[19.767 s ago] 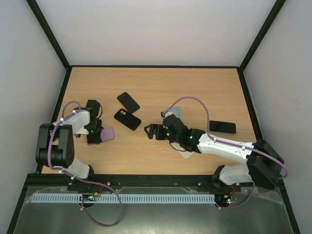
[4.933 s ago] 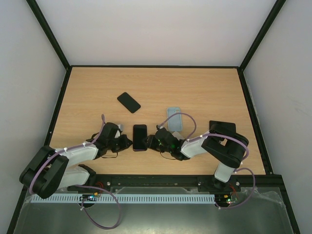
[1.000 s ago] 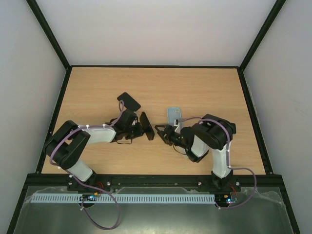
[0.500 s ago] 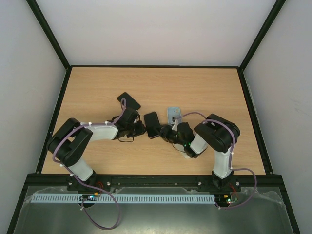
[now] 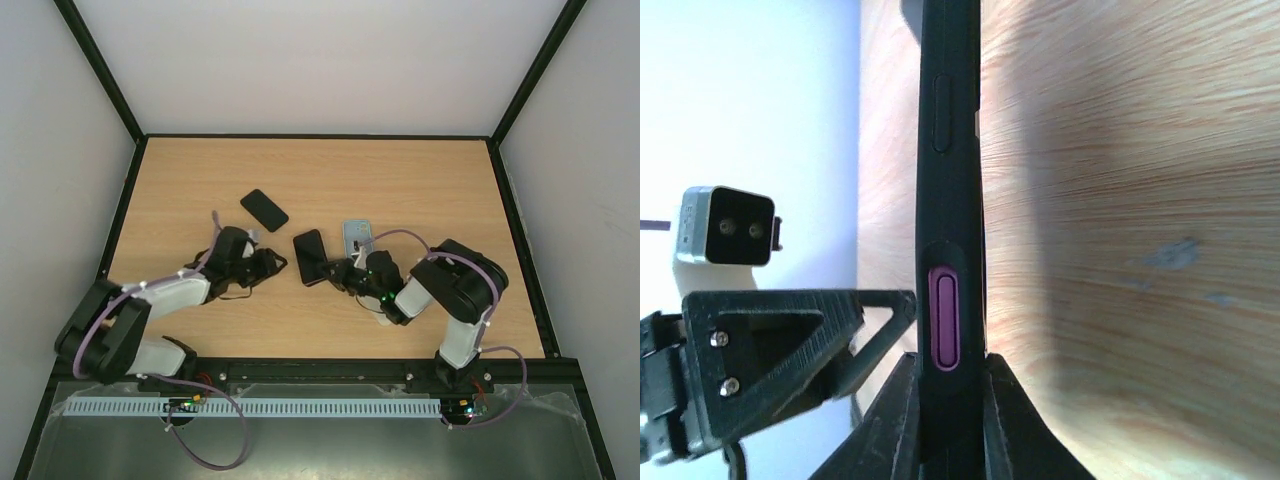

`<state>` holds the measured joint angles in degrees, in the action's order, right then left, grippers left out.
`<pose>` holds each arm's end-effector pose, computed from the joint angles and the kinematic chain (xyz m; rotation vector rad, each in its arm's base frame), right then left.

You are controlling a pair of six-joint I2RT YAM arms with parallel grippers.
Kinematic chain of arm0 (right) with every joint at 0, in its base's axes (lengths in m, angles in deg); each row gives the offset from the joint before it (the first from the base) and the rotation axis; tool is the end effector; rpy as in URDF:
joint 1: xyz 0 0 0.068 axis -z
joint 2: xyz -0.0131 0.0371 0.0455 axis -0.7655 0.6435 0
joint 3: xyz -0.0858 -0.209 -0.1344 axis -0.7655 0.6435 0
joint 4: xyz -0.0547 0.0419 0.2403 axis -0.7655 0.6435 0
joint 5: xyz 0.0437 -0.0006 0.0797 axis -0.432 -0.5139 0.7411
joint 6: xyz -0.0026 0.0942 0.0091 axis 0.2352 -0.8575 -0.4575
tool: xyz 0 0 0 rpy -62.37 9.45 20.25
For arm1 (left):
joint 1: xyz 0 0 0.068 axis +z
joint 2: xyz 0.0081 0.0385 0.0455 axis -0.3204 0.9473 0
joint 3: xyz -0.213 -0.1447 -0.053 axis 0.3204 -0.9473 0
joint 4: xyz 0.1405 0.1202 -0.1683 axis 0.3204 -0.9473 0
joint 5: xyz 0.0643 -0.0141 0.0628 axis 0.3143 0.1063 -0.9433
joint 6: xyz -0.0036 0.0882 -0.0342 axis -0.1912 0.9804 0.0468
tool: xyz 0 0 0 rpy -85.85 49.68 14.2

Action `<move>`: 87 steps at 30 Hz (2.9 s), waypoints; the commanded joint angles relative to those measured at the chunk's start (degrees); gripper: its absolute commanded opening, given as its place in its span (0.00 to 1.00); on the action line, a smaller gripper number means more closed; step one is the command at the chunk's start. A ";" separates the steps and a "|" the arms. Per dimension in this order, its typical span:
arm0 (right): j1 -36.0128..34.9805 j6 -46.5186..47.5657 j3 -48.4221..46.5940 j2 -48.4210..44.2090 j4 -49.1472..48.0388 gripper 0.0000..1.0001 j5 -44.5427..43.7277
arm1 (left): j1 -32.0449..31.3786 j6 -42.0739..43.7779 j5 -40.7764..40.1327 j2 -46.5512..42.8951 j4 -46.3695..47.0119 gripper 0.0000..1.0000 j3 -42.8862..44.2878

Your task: Put the phone into the phone case

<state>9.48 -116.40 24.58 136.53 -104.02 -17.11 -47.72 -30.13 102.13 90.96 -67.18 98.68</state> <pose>0.2062 0.2322 0.0946 0.1341 2.2247 1.7135 0.2321 -0.1628 0.1194 -0.2735 2.4682 -1.0799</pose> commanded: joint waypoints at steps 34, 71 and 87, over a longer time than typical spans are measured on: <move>-8.46 -23.22 6.58 -14.16 -35.50 0.07 8.98 | 10.16 -19.32 16.60 -35.41 28.36 0.60 -14.79; -11.88 -13.07 1.87 -27.36 -14.17 0.09 8.70 | 10.15 -23.92 18.44 -32.49 38.72 0.39 -16.21; -12.13 -11.85 2.12 -25.35 -11.89 0.20 7.10 | 10.16 -17.17 17.16 -34.04 22.99 0.02 -11.86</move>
<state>-2.11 -129.54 28.71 112.09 -111.87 -9.96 -37.84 -53.17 119.81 57.72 -36.53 83.99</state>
